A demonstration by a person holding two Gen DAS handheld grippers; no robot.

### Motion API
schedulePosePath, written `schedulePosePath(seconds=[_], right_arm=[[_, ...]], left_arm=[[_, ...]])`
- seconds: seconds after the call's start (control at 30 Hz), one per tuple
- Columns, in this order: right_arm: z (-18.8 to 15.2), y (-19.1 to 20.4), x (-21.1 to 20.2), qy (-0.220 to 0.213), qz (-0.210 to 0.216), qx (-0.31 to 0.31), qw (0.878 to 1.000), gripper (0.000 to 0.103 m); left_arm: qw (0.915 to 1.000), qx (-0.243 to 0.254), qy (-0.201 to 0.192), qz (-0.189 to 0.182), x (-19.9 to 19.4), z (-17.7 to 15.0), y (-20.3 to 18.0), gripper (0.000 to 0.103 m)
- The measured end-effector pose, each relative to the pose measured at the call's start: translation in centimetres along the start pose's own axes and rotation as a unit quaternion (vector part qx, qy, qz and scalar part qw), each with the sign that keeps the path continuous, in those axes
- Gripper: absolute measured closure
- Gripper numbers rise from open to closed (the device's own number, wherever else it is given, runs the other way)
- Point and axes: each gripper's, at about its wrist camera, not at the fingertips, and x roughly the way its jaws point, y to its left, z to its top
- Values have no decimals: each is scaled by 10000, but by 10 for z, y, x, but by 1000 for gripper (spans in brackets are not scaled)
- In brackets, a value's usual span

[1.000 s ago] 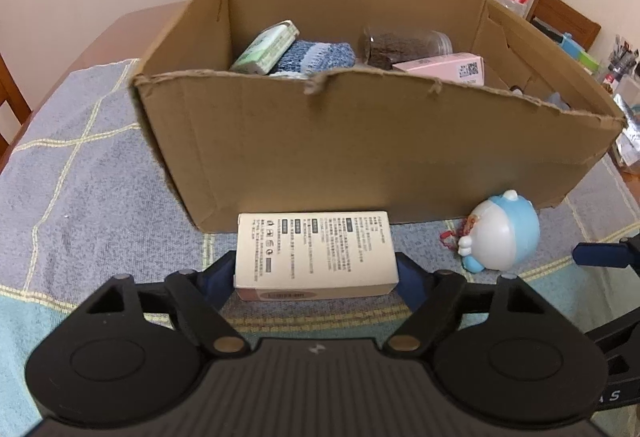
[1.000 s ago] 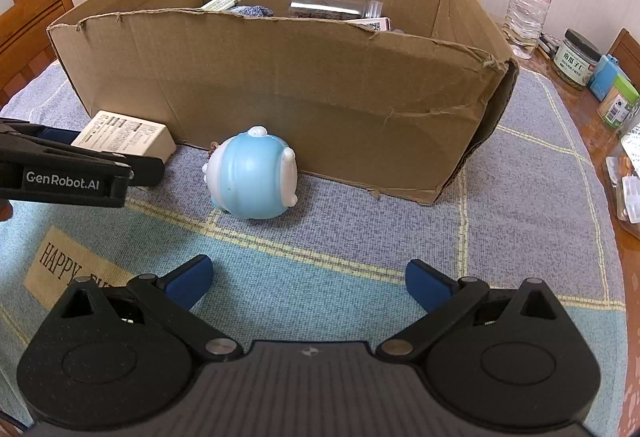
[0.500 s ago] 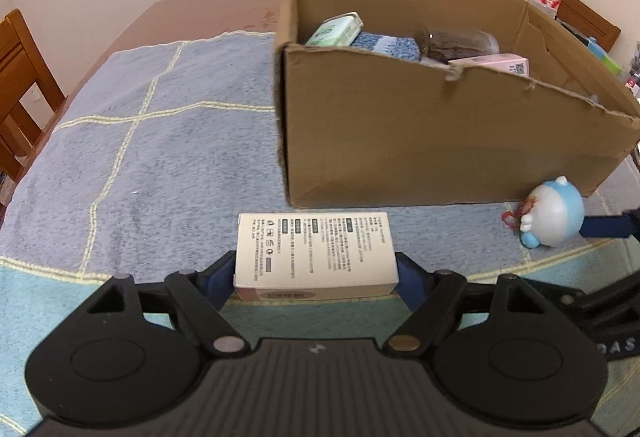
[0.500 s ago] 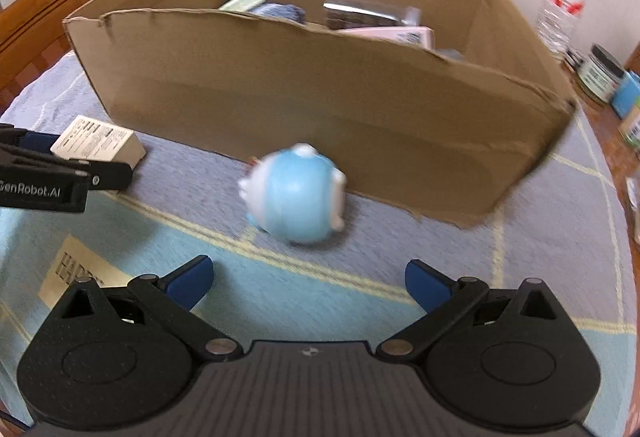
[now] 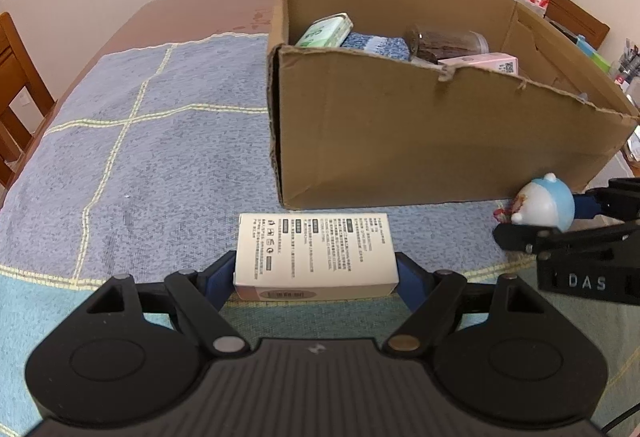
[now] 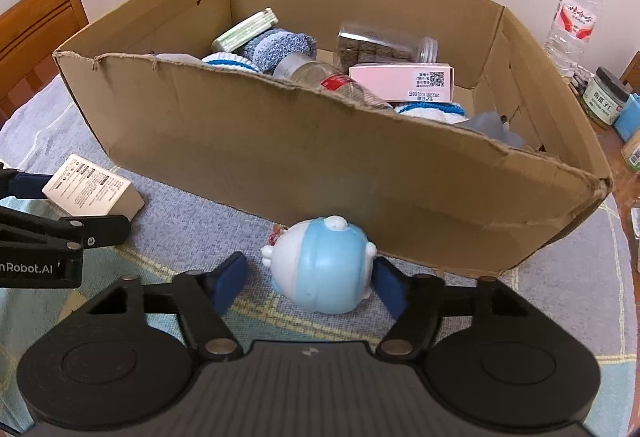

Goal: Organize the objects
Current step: 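Grasp the cream paper box with the left tool while the right tool grasps the light-blue figurine, then carry the cream box and blue figurine into the cardboard box and release both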

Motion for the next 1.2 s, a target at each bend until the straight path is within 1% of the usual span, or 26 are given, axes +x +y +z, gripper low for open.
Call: schedulePosePath(seconds=[0.03,0.1,0.33,0.47,0.57,0.7,0.8,1.0,1.07,1.13,1.2], right_arm=[[8,-5,7,3,-20,1,10000,43],[10,-6,6,37,-44,12,10000,44],[12,-5,0,129,-56,-80,9999,45],[14,-9,-6,198,-13,-126,9997,45],[14,-13,-14,304,92,-151,9994,45],[13,-20,-31,431,239,-185,9986,45],[14,-27,-45,506,303,-160,9981,45],[20,-36,-82,454,446,-213,9977,45],[25,-37,-93,399,488,-283,9976,45],[30,-37,-104,344,524,-342,9974,45],[37,-36,-113,250,555,-421,9973,45]], left_arm=[[10000,14,5,-3,0,0,0,23],[10000,26,16,-9,0,0,0,23],[9998,120,102,-137,-2,1,-2,23],[9992,281,162,-229,-7,0,-4,23],[9978,457,227,-415,-15,-1,-4,23],[9945,834,300,-554,-32,-1,-8,23],[9920,960,368,-728,-49,2,-9,23],[9874,1092,287,-1110,-90,23,-16,23],[9860,1169,203,-1168,-103,35,-20,23],[9845,1192,75,-1281,-112,47,-23,23],[9838,1213,-84,-1315,-119,62,-25,23]])
